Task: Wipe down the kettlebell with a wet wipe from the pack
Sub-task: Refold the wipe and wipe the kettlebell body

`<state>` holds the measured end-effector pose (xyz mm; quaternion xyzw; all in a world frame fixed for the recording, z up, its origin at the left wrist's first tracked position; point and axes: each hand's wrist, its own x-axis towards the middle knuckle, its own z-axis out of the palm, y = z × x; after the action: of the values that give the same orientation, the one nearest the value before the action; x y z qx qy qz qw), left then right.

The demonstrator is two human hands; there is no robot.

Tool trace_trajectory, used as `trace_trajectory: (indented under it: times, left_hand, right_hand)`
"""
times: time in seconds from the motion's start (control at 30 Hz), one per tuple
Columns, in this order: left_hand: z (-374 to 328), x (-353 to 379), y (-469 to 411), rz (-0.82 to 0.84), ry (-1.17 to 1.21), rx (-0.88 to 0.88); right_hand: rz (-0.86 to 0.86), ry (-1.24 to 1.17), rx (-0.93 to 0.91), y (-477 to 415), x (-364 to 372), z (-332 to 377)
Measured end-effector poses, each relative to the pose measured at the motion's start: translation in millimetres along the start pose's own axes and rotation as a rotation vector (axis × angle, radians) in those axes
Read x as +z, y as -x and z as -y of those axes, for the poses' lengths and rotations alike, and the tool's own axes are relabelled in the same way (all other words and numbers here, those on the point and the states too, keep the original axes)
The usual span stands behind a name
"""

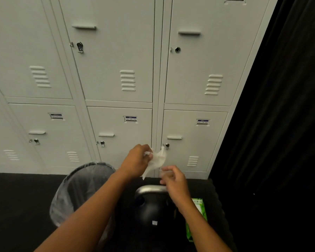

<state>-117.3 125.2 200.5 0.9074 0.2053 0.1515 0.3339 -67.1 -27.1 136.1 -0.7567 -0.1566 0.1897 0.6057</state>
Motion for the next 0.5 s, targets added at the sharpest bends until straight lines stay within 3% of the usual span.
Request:
trace_trajectory:
  times: [0.17,0.27,0.4,0.5]
  left_hand:
    - [27.4,17.9,12.2,0.045,0.001,-0.028]
    - [43.3,30.6,21.1,-0.011,-0.002,-0.055]
    - [63.7,52.6,29.5,-0.115,-0.028,-0.103]
    - [79.1,80.5,37.8,-0.015,-0.172,-0.081]
  right_hand:
    - [0.111,0.491,-0.134,13.3,5.3,-71.3]
    - [0.221,0.699,-0.152,17.9,9.3,-108.5]
    - [0.384,0.892,-0.135,19.7,11.7,-144.1]
    - [0.469,0.961,-0.151,20.2,16.4,-166.4]
